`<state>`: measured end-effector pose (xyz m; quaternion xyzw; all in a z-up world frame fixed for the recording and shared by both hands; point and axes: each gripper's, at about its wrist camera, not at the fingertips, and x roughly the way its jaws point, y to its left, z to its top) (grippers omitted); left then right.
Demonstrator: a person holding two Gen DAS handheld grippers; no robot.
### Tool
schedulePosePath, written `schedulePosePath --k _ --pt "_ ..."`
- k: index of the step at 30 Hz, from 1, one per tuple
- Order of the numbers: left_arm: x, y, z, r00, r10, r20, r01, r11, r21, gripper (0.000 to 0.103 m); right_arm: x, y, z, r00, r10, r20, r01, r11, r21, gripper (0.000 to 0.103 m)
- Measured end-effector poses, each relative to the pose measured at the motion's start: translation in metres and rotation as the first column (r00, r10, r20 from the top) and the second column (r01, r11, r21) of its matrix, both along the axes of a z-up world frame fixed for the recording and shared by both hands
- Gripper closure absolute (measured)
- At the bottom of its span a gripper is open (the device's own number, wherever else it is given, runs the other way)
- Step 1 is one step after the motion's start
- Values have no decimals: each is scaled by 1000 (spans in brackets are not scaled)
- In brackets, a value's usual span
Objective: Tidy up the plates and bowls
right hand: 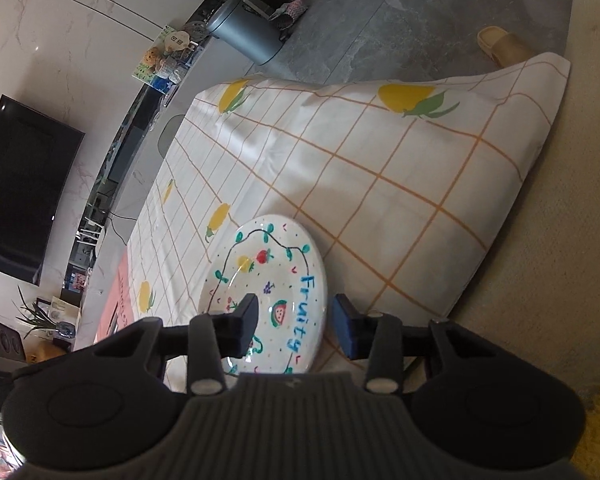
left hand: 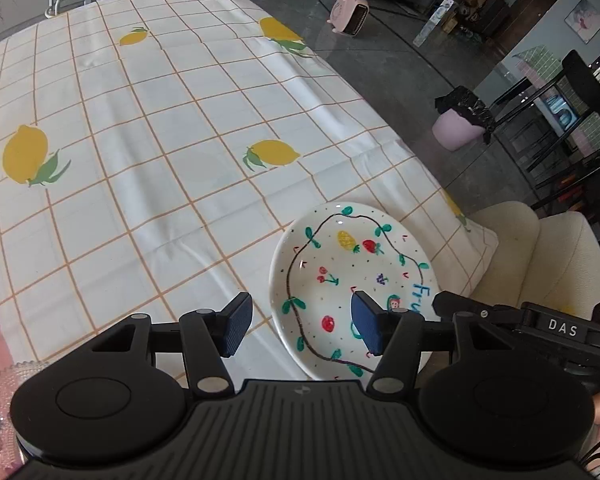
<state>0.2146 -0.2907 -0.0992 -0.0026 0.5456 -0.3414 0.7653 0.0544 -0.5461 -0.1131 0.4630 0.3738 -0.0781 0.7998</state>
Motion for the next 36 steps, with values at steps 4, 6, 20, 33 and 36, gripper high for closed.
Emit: schedulePosePath --k 4,6,20,33,36 --pt "5 3 -8 999 9 -49 -12 998 -57 36 -1 -6 -9 999 0 37 -1 999 50 64" --pt "8 5 -11 998 20 -54 -23 998 -54 36 -3 -11 -16 998 -3 64 -4 995 99 64" --pt "25 16 -27 992 -13 -123 -3 992 -125 45 -12 -30 -39 992 -26 126 -3 974 226 88" --pt "21 25 -35 989 -4 -145 -29 974 -223 58 -20 -37 -52 988 -49 147 3 954 299 97" --pt "20 25 -35 992 17 -122 -41 980 -194 78 -20 -37 -52 990 -63 129 21 952 306 101"
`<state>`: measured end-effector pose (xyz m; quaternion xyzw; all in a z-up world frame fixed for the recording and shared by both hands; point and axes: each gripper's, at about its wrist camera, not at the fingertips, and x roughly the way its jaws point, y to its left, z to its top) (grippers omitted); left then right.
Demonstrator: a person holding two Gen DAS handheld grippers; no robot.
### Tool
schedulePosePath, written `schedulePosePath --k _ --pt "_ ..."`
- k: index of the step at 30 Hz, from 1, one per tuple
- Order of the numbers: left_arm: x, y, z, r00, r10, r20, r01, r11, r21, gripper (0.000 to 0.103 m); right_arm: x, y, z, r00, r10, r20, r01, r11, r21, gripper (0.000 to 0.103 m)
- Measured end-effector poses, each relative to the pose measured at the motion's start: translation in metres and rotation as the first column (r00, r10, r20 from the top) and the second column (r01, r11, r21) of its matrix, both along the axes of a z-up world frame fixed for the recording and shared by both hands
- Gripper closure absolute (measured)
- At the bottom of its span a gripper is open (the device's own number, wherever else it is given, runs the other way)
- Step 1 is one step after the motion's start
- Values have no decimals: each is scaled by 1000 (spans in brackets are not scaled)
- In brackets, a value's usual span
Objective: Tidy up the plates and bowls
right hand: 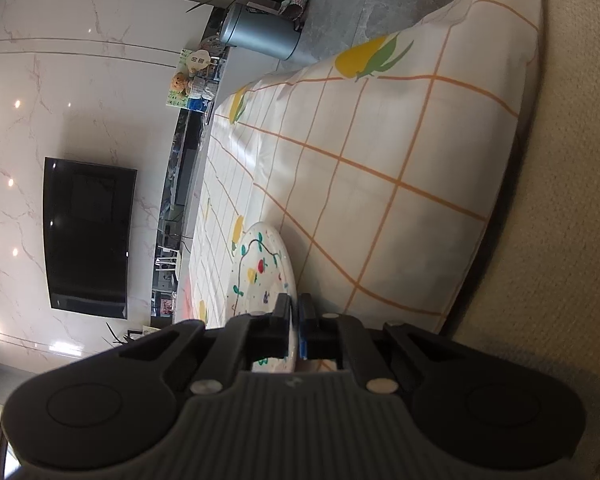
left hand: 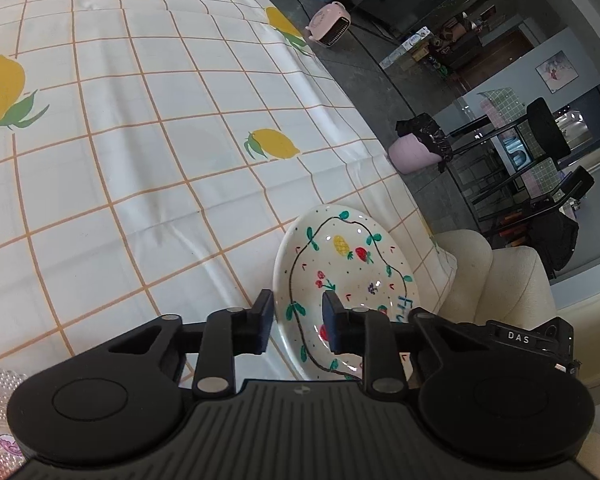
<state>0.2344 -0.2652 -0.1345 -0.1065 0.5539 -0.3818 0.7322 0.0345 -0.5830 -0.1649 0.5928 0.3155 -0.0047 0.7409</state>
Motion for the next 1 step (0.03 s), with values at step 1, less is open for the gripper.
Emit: schedulePosePath --k 1 --pt "0 1 0 1000 1 2 -1 1000 1 80 0 1 2 1000 3 -2 -4 1000 -14 101"
